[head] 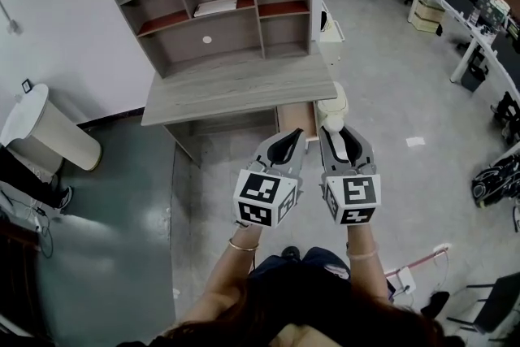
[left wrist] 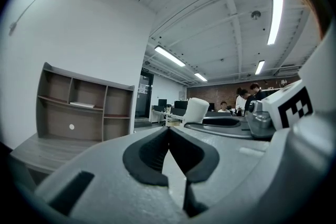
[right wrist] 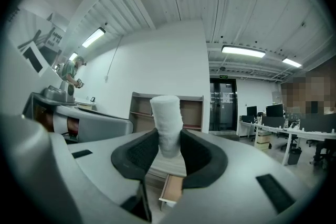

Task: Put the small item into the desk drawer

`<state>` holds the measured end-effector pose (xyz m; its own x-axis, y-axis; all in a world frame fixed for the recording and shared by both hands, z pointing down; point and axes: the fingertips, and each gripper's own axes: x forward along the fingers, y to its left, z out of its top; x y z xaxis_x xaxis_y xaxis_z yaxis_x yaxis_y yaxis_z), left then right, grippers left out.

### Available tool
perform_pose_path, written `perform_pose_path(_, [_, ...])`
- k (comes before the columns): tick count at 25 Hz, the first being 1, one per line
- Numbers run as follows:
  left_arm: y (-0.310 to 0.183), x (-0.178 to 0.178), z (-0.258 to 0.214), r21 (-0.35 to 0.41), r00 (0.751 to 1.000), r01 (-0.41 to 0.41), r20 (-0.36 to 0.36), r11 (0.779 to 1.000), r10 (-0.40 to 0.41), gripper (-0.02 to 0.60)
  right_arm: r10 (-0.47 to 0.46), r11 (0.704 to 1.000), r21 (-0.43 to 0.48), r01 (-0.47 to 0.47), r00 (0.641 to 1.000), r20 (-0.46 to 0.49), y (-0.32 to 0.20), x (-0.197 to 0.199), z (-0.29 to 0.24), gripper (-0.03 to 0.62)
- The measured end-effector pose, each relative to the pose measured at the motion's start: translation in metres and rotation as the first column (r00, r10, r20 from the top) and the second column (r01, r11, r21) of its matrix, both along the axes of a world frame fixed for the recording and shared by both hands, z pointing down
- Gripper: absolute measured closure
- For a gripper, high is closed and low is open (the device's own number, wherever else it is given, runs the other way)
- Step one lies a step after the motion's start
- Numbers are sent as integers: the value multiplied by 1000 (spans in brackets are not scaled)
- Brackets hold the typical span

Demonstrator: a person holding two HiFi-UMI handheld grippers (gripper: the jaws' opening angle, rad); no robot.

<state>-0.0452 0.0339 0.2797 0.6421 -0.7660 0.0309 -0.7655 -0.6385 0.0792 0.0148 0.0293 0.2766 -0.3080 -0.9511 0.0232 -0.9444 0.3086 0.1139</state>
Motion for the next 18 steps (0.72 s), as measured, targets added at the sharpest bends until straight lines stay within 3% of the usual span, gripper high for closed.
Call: perform_pose_path(18, [-76,8,14,-30,1000,11,-12,999,-12,566,-5,999,-39,5,1000,-8,-71,10,20,477])
